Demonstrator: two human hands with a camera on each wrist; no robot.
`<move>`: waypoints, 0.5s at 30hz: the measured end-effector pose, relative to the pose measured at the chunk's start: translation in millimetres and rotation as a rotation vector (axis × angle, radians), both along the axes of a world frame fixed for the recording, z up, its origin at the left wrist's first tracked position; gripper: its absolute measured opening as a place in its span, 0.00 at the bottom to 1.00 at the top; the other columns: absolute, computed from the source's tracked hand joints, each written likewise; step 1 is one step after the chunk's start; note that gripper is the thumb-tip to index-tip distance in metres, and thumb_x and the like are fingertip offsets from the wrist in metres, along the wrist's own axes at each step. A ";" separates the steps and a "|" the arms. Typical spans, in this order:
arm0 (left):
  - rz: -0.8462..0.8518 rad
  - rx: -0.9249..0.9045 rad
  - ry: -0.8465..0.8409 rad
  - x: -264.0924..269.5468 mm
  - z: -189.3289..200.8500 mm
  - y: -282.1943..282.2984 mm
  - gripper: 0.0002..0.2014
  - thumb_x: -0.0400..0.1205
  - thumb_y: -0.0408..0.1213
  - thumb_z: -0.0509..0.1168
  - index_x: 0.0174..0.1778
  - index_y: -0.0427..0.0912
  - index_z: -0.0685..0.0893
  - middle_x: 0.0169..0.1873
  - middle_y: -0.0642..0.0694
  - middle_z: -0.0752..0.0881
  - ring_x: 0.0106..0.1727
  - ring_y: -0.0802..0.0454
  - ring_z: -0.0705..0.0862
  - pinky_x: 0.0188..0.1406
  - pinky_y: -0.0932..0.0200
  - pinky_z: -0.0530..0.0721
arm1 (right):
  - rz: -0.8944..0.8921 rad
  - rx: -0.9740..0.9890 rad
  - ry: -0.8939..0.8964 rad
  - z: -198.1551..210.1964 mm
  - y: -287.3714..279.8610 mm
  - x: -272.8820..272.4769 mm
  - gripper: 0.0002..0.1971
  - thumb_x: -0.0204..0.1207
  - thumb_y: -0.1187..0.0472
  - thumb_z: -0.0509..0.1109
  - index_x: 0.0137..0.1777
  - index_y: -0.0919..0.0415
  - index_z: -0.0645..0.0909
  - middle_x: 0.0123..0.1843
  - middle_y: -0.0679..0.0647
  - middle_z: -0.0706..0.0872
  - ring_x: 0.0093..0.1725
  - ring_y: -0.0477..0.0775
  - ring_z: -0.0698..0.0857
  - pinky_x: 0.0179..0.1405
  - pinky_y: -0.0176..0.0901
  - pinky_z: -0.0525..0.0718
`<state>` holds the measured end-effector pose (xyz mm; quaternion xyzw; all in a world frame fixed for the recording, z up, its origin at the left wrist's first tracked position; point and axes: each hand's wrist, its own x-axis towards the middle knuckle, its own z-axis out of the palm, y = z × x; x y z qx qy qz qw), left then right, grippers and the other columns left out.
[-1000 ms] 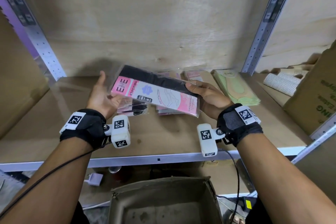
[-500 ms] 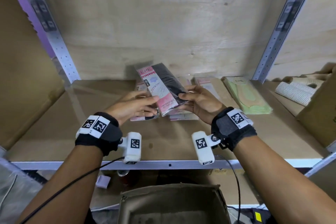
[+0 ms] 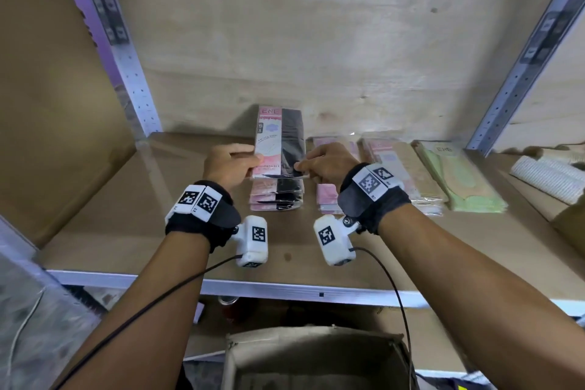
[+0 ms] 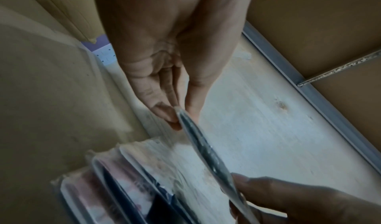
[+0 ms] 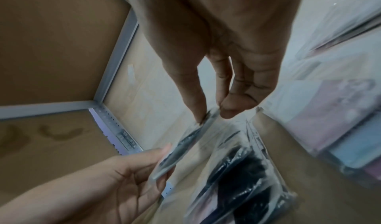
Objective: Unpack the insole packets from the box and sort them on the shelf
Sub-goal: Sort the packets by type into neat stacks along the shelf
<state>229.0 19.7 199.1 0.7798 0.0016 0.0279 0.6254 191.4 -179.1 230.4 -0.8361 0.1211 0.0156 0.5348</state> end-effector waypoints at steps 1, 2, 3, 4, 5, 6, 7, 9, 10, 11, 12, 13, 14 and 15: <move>-0.002 0.020 0.008 2.3 -1.7 0.5 0.17 0.76 0.32 0.78 0.61 0.38 0.89 0.51 0.42 0.93 0.46 0.49 0.92 0.47 0.57 0.89 | 0.012 -0.032 0.015 -1.1 1.4 3.9 0.09 0.68 0.63 0.83 0.35 0.69 0.88 0.28 0.56 0.86 0.33 0.55 0.82 0.51 0.57 0.88; -0.007 0.042 0.021 4.1 -3.4 0.9 0.18 0.76 0.32 0.78 0.62 0.37 0.89 0.52 0.40 0.93 0.49 0.45 0.92 0.52 0.53 0.90 | 0.026 -0.068 0.036 -2.1 2.4 6.6 0.11 0.68 0.62 0.83 0.39 0.71 0.88 0.31 0.58 0.87 0.35 0.56 0.84 0.54 0.60 0.88; -0.015 0.056 0.038 5.9 -5.5 1.7 0.18 0.76 0.30 0.77 0.62 0.36 0.89 0.53 0.38 0.92 0.51 0.43 0.92 0.57 0.49 0.90 | 0.037 -0.101 0.056 -3.1 3.5 8.3 0.12 0.68 0.61 0.83 0.41 0.71 0.88 0.33 0.59 0.88 0.37 0.56 0.85 0.56 0.62 0.89; -0.027 0.058 0.058 6.9 -7.3 2.4 0.18 0.77 0.29 0.77 0.63 0.34 0.88 0.54 0.36 0.92 0.53 0.41 0.92 0.59 0.47 0.90 | 0.045 -0.132 0.068 -3.7 4.7 8.5 0.12 0.68 0.60 0.82 0.42 0.71 0.89 0.34 0.59 0.88 0.37 0.56 0.85 0.56 0.62 0.89; -0.048 0.060 0.076 8.1 -9.6 3.2 0.18 0.77 0.28 0.76 0.63 0.33 0.88 0.55 0.35 0.91 0.54 0.40 0.91 0.60 0.46 0.89 | 0.049 -0.162 0.075 -5.0 5.4 8.6 0.13 0.68 0.60 0.82 0.43 0.71 0.89 0.35 0.59 0.88 0.38 0.56 0.86 0.55 0.61 0.90; -0.071 0.077 0.086 8.8 -11.5 4.1 0.17 0.77 0.27 0.76 0.63 0.32 0.88 0.56 0.35 0.91 0.55 0.39 0.91 0.62 0.45 0.88 | 0.052 -0.191 0.082 -5.9 6.1 8.2 0.13 0.68 0.60 0.82 0.44 0.70 0.88 0.36 0.59 0.89 0.38 0.56 0.86 0.55 0.60 0.90; -0.090 0.106 0.088 10.0 -13.4 5.0 0.17 0.77 0.27 0.76 0.62 0.32 0.89 0.56 0.36 0.91 0.56 0.40 0.91 0.64 0.44 0.87 | 0.053 -0.216 0.084 -7.1 6.6 7.8 0.13 0.68 0.59 0.82 0.45 0.69 0.88 0.37 0.59 0.89 0.39 0.56 0.86 0.54 0.57 0.90; -0.107 0.157 0.084 11.5 -16.7 6.1 0.16 0.77 0.29 0.76 0.61 0.33 0.89 0.57 0.37 0.91 0.58 0.40 0.90 0.67 0.44 0.86 | 0.047 -0.253 0.092 -9.1 7.6 5.3 0.12 0.69 0.59 0.82 0.44 0.62 0.83 0.42 0.59 0.90 0.42 0.56 0.88 0.53 0.54 0.91; -0.110 0.171 0.085 11.4 -17.5 6.0 0.16 0.77 0.30 0.76 0.61 0.34 0.89 0.58 0.37 0.91 0.59 0.40 0.90 0.67 0.44 0.85 | 0.042 -0.266 0.095 -9.6 8.2 4.0 0.12 0.69 0.59 0.82 0.43 0.58 0.80 0.46 0.59 0.90 0.45 0.57 0.89 0.55 0.55 0.90; -0.113 0.179 0.084 12.0 -18.8 5.8 0.16 0.77 0.30 0.76 0.61 0.34 0.89 0.58 0.37 0.91 0.60 0.40 0.89 0.68 0.44 0.85 | 0.040 -0.277 0.091 -10.3 8.7 3.6 0.14 0.68 0.59 0.83 0.43 0.56 0.78 0.49 0.59 0.90 0.49 0.58 0.90 0.56 0.56 0.89; -0.109 0.188 0.086 11.7 -19.0 4.7 0.17 0.77 0.30 0.76 0.61 0.34 0.89 0.59 0.37 0.90 0.60 0.40 0.89 0.68 0.44 0.85 | 0.038 -0.288 0.089 -9.9 9.0 1.7 0.15 0.68 0.59 0.83 0.44 0.55 0.77 0.51 0.60 0.90 0.53 0.59 0.90 0.58 0.57 0.89; -0.105 0.196 0.085 12.3 -20.0 4.4 0.17 0.76 0.30 0.76 0.61 0.34 0.89 0.59 0.37 0.91 0.60 0.40 0.89 0.68 0.44 0.85 | 0.040 -0.300 0.084 -10.0 10.1 1.0 0.16 0.68 0.59 0.83 0.45 0.56 0.77 0.53 0.59 0.89 0.55 0.60 0.89 0.59 0.58 0.88; -0.100 0.207 0.088 12.4 -20.3 4.2 0.16 0.76 0.30 0.76 0.61 0.34 0.90 0.58 0.38 0.91 0.59 0.41 0.89 0.67 0.44 0.85 | 0.038 -0.305 0.083 -9.8 10.5 0.4 0.16 0.68 0.58 0.83 0.48 0.56 0.78 0.53 0.58 0.89 0.56 0.59 0.89 0.60 0.57 0.88; -0.098 0.218 0.085 13.2 -21.2 4.2 0.16 0.76 0.30 0.76 0.60 0.35 0.90 0.58 0.38 0.91 0.59 0.41 0.90 0.67 0.45 0.86 | 0.037 -0.301 0.080 -10.9 9.8 0.8 0.17 0.68 0.58 0.83 0.51 0.57 0.80 0.53 0.58 0.88 0.56 0.59 0.89 0.60 0.57 0.88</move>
